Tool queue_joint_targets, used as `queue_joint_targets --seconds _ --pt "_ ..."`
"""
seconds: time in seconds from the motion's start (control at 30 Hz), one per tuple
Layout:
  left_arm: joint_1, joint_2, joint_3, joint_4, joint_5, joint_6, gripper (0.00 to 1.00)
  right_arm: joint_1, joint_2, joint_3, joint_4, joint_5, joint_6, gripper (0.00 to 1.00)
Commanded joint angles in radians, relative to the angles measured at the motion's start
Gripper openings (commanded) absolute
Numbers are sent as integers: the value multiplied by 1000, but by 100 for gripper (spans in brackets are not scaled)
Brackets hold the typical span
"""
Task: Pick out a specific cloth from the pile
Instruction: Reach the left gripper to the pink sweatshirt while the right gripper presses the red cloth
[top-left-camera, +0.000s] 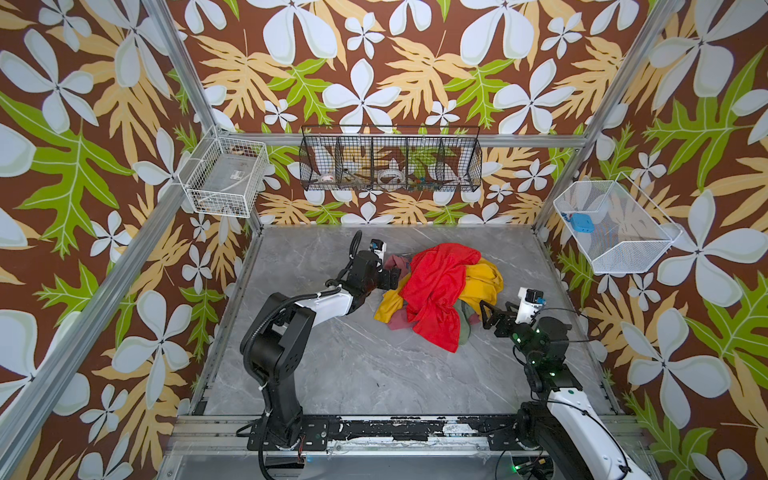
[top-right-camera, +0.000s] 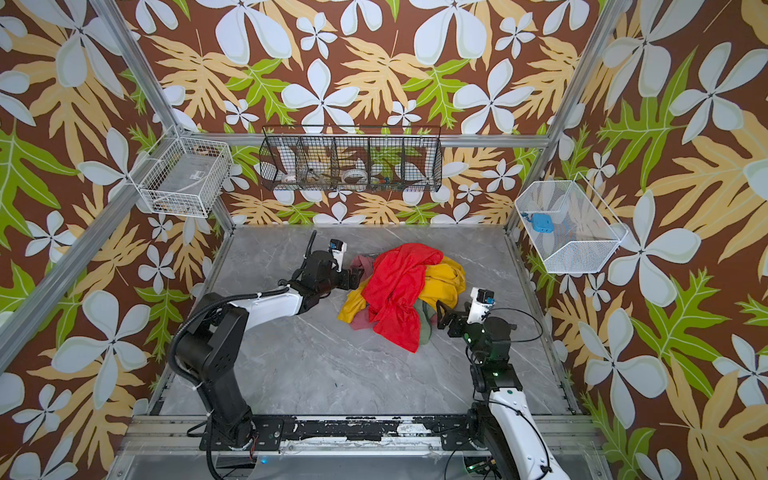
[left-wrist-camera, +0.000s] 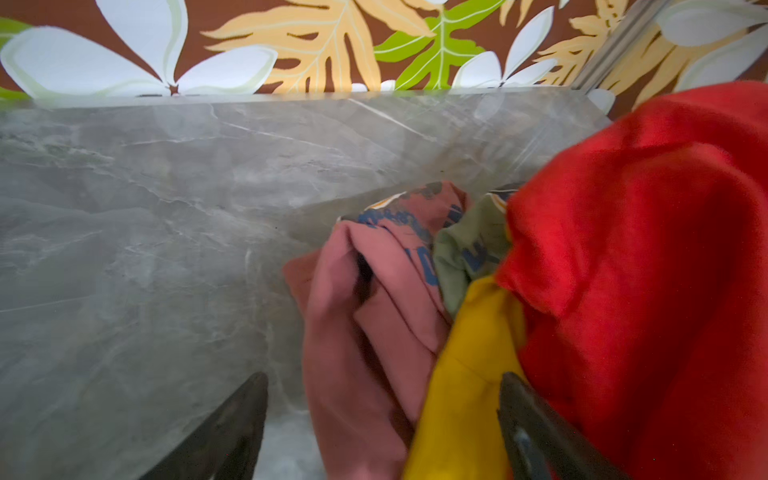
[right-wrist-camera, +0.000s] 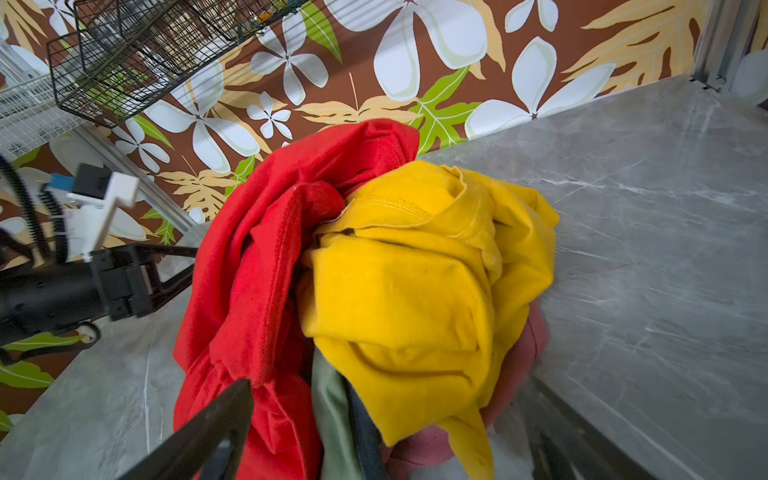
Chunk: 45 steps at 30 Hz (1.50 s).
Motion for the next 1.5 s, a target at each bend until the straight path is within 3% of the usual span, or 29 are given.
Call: queue_joint_targets --seconds 0.0,0.1,0.27,0.57,0.87,1.03,1.23,1.47 --pt "36 61 52 -21 87 -67 83 2 -10 9 12 -26 -1 100" --pt "42 102 88 -13 141 -64 80 3 -2 6 14 -36 -1 100" --pt "42 184 157 -4 290 -94 67 2 23 1 39 -39 8 100" --pt "40 178 162 29 332 -129 1 3 12 20 54 -57 -4 100" --pt "-41 50 204 -16 232 -13 0 7 21 54 122 -128 38 100" --pt "-82 -13 221 -34 183 28 0 89 57 111 164 -111 45 99" --pt "-150 -32 307 -100 192 79 0 258 244 218 219 -46 33 99" --pt "-183 -58 380 -133 177 80 0 324 492 339 234 51 62 97"
